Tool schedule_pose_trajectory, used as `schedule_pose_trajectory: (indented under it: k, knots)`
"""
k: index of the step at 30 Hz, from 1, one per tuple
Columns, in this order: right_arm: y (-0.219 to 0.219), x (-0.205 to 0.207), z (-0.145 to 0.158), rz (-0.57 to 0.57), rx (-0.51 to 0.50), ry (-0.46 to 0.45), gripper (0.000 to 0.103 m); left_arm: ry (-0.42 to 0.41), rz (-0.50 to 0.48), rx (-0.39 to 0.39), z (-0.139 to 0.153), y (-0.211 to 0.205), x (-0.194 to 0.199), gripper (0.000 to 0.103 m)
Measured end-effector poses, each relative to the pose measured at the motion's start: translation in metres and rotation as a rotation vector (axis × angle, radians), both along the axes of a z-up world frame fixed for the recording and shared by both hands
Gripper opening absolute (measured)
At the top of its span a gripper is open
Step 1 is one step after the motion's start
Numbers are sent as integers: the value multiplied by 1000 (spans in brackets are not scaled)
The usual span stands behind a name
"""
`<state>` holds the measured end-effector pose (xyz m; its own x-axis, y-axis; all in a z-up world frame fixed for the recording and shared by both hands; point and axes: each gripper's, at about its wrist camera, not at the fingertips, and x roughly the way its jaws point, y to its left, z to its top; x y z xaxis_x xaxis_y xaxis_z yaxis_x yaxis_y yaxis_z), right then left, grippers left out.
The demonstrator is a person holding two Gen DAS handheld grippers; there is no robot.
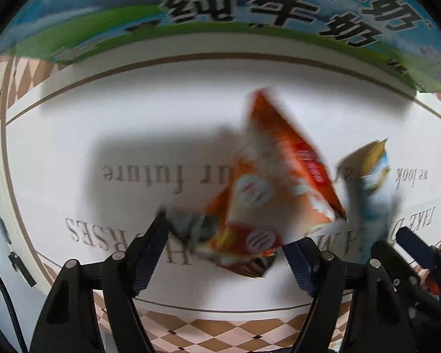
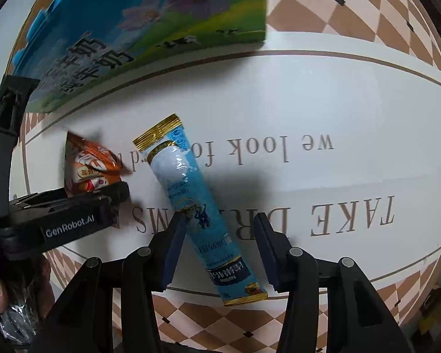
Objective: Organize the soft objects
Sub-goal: 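Grasp the panda snack bag with left tool while right tool grasps blue drink tube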
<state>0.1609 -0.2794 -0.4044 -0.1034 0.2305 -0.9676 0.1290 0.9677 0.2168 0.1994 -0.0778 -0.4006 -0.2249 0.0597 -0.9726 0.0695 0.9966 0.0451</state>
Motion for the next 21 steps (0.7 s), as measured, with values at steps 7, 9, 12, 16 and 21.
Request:
schedule_pose_trajectory:
  k: [7, 9, 12, 16, 21]
  knots:
    - [38, 6, -3, 55, -19, 5, 51, 2, 23, 20, 6, 12, -19, 72]
    - [50, 7, -6, 80, -49, 9, 51, 3, 32, 20, 6, 13, -22, 72]
    - [77, 6, -12, 113, -96, 15, 51, 5, 34, 14, 8, 13, -30, 72]
    - [86, 7, -16, 116, -97, 35, 51, -36, 26, -69, 35, 33, -27, 72]
    - [79, 9, -19, 123, -70, 57, 51, -173, -277, -8, 82, -4, -28, 73]
